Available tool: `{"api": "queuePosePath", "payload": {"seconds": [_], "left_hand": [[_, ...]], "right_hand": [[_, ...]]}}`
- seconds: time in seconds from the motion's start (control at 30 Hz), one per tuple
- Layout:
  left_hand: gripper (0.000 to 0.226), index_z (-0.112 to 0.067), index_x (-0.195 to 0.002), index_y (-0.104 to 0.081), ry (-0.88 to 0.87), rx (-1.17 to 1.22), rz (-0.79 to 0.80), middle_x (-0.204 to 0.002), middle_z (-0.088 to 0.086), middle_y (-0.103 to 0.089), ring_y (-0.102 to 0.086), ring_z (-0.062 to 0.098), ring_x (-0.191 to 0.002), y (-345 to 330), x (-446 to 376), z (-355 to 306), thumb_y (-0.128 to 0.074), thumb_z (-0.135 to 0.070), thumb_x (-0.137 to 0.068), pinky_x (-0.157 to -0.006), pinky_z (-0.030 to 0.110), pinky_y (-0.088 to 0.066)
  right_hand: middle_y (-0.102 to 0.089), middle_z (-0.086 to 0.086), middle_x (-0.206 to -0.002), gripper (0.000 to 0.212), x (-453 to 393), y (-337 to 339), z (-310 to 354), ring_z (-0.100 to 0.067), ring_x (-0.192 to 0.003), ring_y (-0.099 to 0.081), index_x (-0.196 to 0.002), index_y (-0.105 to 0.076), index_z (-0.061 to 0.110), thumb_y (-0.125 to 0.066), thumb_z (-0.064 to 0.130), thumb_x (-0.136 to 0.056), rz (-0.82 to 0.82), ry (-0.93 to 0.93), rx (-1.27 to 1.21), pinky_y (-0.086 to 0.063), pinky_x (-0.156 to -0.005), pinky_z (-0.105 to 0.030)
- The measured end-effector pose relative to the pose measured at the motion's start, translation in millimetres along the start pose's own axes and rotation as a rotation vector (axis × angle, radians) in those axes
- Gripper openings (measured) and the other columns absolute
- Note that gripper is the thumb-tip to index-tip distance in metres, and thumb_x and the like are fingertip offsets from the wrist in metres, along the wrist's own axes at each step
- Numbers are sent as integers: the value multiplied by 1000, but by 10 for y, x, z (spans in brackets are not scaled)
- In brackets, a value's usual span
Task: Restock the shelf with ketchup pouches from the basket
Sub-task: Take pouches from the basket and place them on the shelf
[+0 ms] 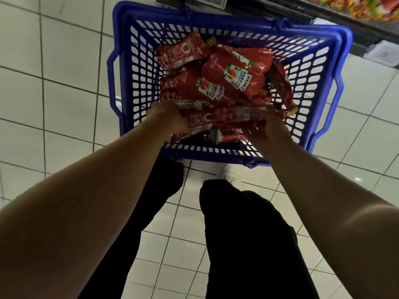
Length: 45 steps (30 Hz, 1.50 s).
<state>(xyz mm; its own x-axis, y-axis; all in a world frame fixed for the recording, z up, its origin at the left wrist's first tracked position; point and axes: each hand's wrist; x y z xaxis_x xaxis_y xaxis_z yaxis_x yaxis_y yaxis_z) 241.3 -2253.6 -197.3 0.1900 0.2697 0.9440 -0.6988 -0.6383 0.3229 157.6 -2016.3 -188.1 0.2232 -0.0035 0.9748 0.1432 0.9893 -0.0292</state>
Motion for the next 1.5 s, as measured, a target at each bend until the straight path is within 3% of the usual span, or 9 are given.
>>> {"api": "queuePosePath", "payload": {"seconds": [0.13,0.37,0.6,0.73,0.87,1.0,1.13,1.27,1.5], "left_hand": [[44,-12,-119,-63,1,591,130,-101,11,-71,-72,28,-83,-30,252,0,-81,-24,-81,-58,33,-57],[56,-15,-128,-61,-123,1335,392,-127,11,-69,-68,29,-111,126,1364,328,-80,-10,-76,-92,46,-57],[97,-16,-142,-49,-573,1228,652,-137,13,-62,-59,31,-128,909,3048,316,-95,-13,-57,-102,49,-51],[77,-14,-144,-44,-694,1011,598,-134,13,-64,-62,28,-124,1476,4179,149,-64,12,-74,-92,38,-56],[68,-3,-139,-54,-653,1015,454,-130,22,-63,-64,38,-113,1828,5106,-89,-67,-7,-72,-101,48,-52],[13,-16,-95,-77,-699,1044,332,-84,7,-73,-69,15,-63,1974,5884,-394,-69,-25,-90,-59,25,-59],[46,-23,-54,-73,-764,1094,294,-48,-9,-60,-56,3,-38,2036,6326,-581,-57,-17,-96,-41,16,-47],[12,-17,-65,-66,-775,1201,176,-67,3,-57,-51,17,-49,2253,6722,-713,-67,-27,-72,-46,20,-42],[41,-5,-94,-79,-863,1297,118,-102,23,-50,-44,33,-72,2546,7034,-704,-57,-27,-67,-64,37,-37]], "right_hand": [[-74,-2,-94,20,283,77,-26,-18,-94,-73,-108,-67,15,-68,10,-88,64,44,-23,-57,-92,-40],[-72,-1,-92,16,1428,-34,314,-19,-93,-68,-87,-75,19,-62,23,-96,214,93,-257,-53,-91,-38],[-72,-20,-106,48,3193,-161,1083,-34,-101,-71,-108,-71,1,-38,36,-107,460,60,-308,-54,-92,-49],[-74,-15,-91,47,4187,-168,1377,-30,-85,-72,-99,-73,2,-43,38,-102,604,162,-81,-58,-81,-43],[-63,-23,-128,64,5101,-148,1591,-40,-116,-62,-134,-61,3,-65,50,-89,585,213,107,-51,-95,-54],[-59,-21,-100,56,5720,-39,1797,-36,-85,-61,-117,-63,4,-79,25,-68,502,271,330,-56,-82,-49],[-43,-21,-93,50,6188,38,2000,-34,-75,-45,-110,-54,11,-66,18,-63,572,370,212,-41,-71,-41],[-55,-13,-79,34,6521,122,2179,-24,-67,-47,-86,-65,-2,-55,20,-63,704,414,32,-40,-73,-39],[-65,-12,-81,25,6902,168,2280,-25,-67,-63,-93,-62,6,-56,21,-75,666,391,54,-55,-67,-34]]}}
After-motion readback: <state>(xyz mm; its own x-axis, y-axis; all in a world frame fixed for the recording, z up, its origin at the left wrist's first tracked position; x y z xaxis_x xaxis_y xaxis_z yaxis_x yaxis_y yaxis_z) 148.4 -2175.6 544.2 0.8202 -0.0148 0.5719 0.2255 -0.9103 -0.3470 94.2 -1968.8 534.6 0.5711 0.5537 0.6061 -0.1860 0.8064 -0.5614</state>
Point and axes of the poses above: each hand's wrist, its own x-axis away from the middle knuckle, its own y-axis out of the back of the hand, z = x × y
